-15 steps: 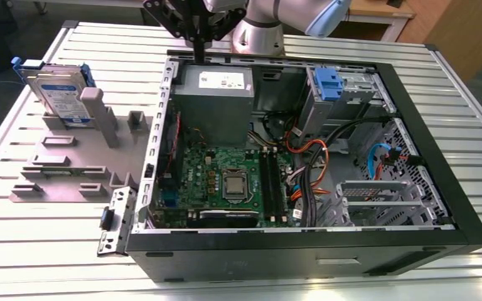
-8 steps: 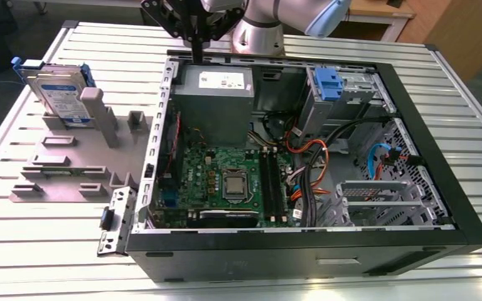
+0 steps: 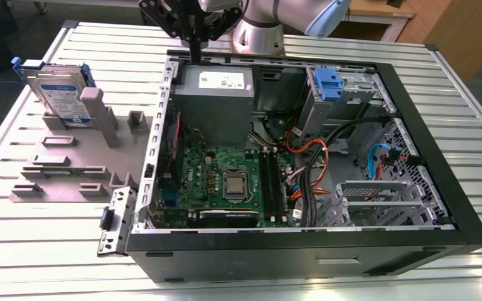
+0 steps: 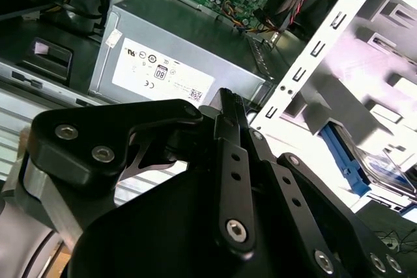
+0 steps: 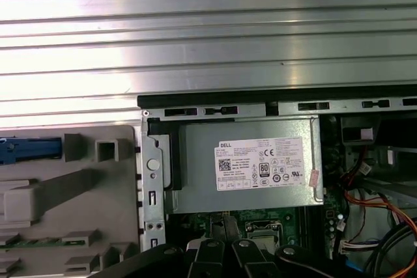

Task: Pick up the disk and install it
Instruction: 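Reach for the disk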

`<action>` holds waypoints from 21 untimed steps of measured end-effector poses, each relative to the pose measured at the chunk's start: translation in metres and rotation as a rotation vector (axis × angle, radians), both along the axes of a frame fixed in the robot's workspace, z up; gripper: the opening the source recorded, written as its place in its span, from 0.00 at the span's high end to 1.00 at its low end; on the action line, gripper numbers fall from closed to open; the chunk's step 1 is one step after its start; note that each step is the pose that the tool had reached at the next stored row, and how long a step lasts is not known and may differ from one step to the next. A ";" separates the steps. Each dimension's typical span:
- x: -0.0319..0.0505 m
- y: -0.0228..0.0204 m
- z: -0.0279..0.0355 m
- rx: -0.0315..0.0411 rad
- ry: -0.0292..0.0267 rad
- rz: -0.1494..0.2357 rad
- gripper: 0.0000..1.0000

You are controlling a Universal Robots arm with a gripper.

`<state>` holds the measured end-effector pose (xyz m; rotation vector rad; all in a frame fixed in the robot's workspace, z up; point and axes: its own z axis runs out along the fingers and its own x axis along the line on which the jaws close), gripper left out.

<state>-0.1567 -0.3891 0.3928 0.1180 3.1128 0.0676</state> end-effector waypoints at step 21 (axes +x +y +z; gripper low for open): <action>-0.0082 0.0000 0.0000 0.0000 0.0000 0.000 0.89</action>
